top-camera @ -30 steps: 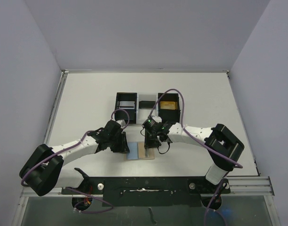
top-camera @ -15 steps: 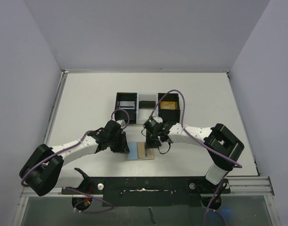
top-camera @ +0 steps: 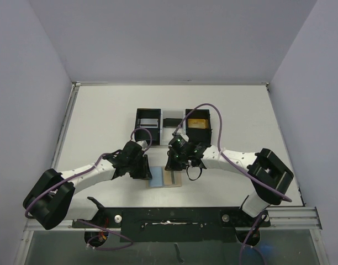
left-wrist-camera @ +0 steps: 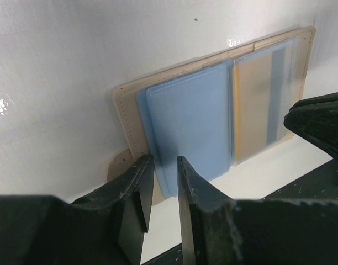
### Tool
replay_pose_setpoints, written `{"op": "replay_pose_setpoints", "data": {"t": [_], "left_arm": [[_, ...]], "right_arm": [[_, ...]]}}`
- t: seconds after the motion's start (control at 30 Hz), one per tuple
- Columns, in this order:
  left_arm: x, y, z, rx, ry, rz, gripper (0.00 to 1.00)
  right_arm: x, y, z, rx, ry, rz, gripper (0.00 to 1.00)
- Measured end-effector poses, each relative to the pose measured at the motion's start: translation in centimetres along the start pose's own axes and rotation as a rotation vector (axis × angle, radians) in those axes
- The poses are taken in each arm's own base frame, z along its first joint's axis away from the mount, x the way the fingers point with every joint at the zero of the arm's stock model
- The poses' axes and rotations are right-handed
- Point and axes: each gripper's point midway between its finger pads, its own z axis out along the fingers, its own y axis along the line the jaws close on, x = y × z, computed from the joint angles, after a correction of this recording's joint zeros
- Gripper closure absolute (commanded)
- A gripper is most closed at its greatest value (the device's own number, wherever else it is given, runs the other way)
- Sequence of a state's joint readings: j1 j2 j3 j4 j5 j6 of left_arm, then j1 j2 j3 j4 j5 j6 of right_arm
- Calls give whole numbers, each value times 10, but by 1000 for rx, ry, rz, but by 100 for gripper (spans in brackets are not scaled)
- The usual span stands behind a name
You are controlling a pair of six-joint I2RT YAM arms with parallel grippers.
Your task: Take the credit cards out of the card holder
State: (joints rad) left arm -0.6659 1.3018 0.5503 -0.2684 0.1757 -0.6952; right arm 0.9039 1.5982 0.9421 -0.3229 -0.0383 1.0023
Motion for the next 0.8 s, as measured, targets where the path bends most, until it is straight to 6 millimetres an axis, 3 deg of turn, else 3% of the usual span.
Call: {"op": "replay_pose_setpoints", "data": {"t": [0.2,0.4,0.6,0.8], "left_arm": [[0,0,0,1,0,0,78],[0,0,0,0,0,0,78],[0,0,0,0,0,0,78],[0,0,0,0,0,0,78]], "right_arm": [[2,-13,-1,60,-4,7,78],[8,-35,-2,166,9,1,75],[11,-35,6,186,31,-18,74],[10,-33,13,204,44,-26,65]]}}
